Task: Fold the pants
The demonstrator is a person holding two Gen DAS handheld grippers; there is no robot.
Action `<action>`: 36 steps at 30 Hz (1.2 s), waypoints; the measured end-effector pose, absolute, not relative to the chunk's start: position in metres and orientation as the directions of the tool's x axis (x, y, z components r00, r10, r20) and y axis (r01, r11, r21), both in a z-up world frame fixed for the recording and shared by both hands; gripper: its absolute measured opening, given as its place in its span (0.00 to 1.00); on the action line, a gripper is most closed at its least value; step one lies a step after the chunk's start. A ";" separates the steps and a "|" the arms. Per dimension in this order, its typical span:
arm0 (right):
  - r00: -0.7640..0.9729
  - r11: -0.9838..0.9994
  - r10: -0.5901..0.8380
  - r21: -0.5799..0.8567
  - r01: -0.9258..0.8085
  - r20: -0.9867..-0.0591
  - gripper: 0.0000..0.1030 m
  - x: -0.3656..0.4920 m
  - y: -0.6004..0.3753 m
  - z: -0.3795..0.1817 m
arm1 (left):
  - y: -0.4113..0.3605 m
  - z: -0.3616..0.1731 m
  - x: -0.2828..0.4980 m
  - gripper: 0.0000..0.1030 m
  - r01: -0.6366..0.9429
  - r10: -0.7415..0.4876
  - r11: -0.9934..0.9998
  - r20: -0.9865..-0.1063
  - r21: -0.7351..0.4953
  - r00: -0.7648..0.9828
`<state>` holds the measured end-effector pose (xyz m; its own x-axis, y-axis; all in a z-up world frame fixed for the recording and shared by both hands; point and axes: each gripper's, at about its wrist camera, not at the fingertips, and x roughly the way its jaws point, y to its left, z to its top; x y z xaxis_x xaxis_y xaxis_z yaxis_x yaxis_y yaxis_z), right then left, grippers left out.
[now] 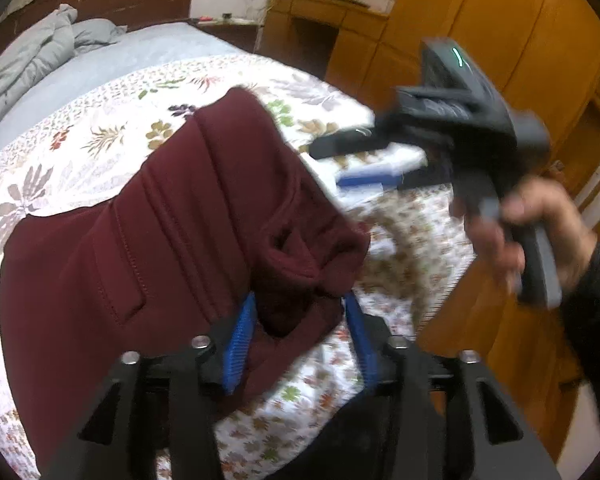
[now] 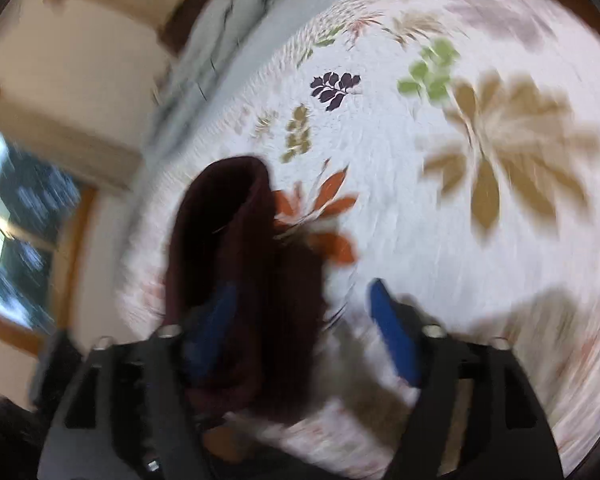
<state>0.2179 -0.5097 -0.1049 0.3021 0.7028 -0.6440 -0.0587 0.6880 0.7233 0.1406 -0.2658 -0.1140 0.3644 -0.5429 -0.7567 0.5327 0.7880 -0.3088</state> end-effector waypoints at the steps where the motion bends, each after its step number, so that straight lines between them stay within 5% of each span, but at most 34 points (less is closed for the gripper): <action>1: 0.323 0.627 0.745 0.779 -0.036 -0.584 0.84 0.201 -0.512 -0.108 | -0.259 -0.107 0.135 0.64 0.543 -0.594 0.758 -0.727 -0.363 0.344; 8: 0.461 0.534 0.725 0.841 0.091 -0.511 0.86 0.132 -0.522 -0.124 | -0.191 -0.079 0.105 0.70 0.546 -0.691 0.700 -0.628 -0.460 0.358; 15: 0.524 0.764 0.568 0.643 -0.050 -0.634 0.84 0.118 -0.465 -0.058 | -0.103 -0.097 0.170 0.75 0.303 -0.615 0.787 -0.643 -0.537 0.457; 17: 0.483 0.794 0.539 0.608 -0.017 -0.690 0.72 0.133 -0.449 -0.065 | -0.097 -0.112 0.179 0.75 0.266 -0.582 0.811 -0.675 -0.521 0.453; 19: 0.411 0.781 0.586 0.622 -0.055 -0.699 0.13 0.148 -0.432 -0.076 | -0.094 -0.132 0.180 0.75 0.228 -0.580 0.811 -0.692 -0.539 0.429; 28: 0.355 0.821 0.517 0.569 0.053 -0.779 0.16 0.125 -0.448 -0.117 | -0.102 -0.157 0.165 0.75 0.279 -0.575 0.818 -0.696 -0.503 0.430; 31: 0.389 0.855 0.476 0.519 0.007 -0.789 0.41 0.118 -0.448 -0.094 | -0.095 -0.139 0.163 0.75 0.312 -0.587 0.809 -0.662 -0.498 0.466; 36: 0.528 0.881 0.437 0.465 -0.088 -0.728 0.48 0.130 -0.432 -0.030 | -0.085 -0.110 0.184 0.78 0.365 -0.643 0.762 -0.561 -0.534 0.521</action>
<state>0.1302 -0.4321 -0.0304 0.5278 0.4375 -0.7280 -0.0885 0.8808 0.4651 0.1842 -0.0849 -0.1105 0.5211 -0.6430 -0.5613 0.3654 0.7624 -0.5341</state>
